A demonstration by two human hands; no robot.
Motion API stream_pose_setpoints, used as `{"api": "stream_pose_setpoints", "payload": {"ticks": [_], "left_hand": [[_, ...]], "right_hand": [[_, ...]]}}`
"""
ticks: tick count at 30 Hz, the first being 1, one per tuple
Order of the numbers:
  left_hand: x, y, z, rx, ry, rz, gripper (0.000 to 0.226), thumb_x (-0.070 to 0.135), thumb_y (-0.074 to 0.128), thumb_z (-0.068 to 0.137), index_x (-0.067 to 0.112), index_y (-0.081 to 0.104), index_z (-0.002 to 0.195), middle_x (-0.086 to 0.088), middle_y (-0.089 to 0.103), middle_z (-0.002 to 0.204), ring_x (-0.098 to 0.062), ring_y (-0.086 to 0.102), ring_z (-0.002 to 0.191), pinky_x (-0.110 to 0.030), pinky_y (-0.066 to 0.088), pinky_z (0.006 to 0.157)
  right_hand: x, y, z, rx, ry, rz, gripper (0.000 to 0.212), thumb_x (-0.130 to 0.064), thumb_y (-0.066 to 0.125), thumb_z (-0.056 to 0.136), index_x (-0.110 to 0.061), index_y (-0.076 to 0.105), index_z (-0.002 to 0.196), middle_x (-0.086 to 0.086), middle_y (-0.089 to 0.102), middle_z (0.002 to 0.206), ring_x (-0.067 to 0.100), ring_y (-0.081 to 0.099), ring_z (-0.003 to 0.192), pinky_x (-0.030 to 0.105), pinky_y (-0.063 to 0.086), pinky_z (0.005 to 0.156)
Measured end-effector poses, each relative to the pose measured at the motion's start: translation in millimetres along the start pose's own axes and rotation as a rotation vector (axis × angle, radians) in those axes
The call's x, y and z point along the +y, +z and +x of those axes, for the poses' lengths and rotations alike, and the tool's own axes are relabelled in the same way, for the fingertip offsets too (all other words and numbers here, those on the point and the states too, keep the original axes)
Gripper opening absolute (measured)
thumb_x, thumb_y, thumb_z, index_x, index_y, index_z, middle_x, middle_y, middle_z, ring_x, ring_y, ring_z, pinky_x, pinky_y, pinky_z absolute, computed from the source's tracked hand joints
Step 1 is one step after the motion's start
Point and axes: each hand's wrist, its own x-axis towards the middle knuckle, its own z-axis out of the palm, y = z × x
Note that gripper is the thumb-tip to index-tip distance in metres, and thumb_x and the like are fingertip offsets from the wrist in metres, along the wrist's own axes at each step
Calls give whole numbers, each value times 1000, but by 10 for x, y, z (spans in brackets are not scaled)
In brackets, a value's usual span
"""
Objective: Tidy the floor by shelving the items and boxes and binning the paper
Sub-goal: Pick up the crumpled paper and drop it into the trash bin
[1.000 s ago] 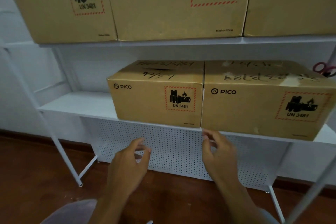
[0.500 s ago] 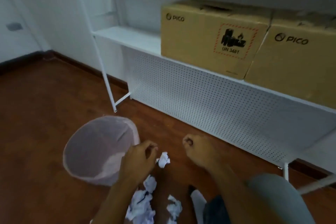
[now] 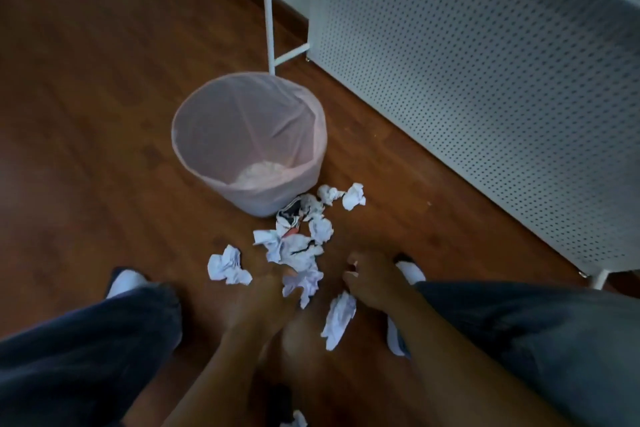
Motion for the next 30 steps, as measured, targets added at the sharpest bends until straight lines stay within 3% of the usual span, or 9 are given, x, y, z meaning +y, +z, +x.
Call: {"api": "stream_pose_setpoints", "payload": {"ticks": [3,5,7,10,13,17,21,25,30], "left_hand": [[-211,235,-92,-39,-37,-63,32,44,67,85,31,63,114,13,60,113,-5,57,97,-10,39,75],[-283,369,-204,-103,-40,-54,30,41,67,85,33,64,113,16,58,115,-4,58,100,-19,46,84],[-356,513,-308,-166,-29,19,29,43,66,86,35,63,114,16,57,120,-6,59,103,-28,51,90],[-459,695,-434,-217,21,104,35,48,65,86,36,59,119,14,53,131,-5,55,111,-26,49,93],[-495,870,-515,-294,115,160,43,48,65,87,33,55,125,10,45,141,-10,47,125,-32,46,102],[-514,1176,-628,-437,244,300,55,50,69,83,29,50,131,5,37,145,-14,37,132,-36,38,108],[-563,1531,-837,-548,369,468,58,50,63,84,19,50,131,-6,39,144,-26,39,129,-46,39,102],[-691,1862,-1070,-704,454,596,72,19,75,79,16,38,141,-12,23,153,-38,31,134,-55,36,101],[-918,2233,-1292,-689,409,544,45,22,49,100,23,32,142,-16,24,155,-42,29,136,-59,40,94]], "right_hand": [[221,372,53,-88,42,-16,21,-26,54,89,-8,65,87,3,64,87,17,60,78,38,56,77],[330,608,-1,-163,85,-35,21,-25,56,95,-10,68,105,9,67,101,19,63,91,30,55,81],[425,845,-88,-236,179,-64,27,-31,59,93,-13,65,113,9,66,110,27,64,100,34,53,83],[529,1142,-216,-302,244,-93,40,-35,61,90,-16,59,125,11,59,126,34,59,114,41,50,93],[613,1351,-309,-215,203,-106,54,-39,64,89,-22,51,138,7,48,142,27,48,131,36,43,108],[657,1496,-296,-3,154,-161,63,-42,75,82,-24,49,137,9,39,138,29,46,128,41,47,102],[672,1576,-184,29,125,-119,86,-44,78,78,-33,33,150,7,24,154,30,37,136,45,48,103],[696,1734,-113,38,79,-104,93,-42,81,76,-32,30,153,9,19,159,31,34,138,47,44,108],[794,1961,-125,48,104,-121,97,-44,83,74,-34,27,152,9,16,160,30,29,143,44,41,111]]}}
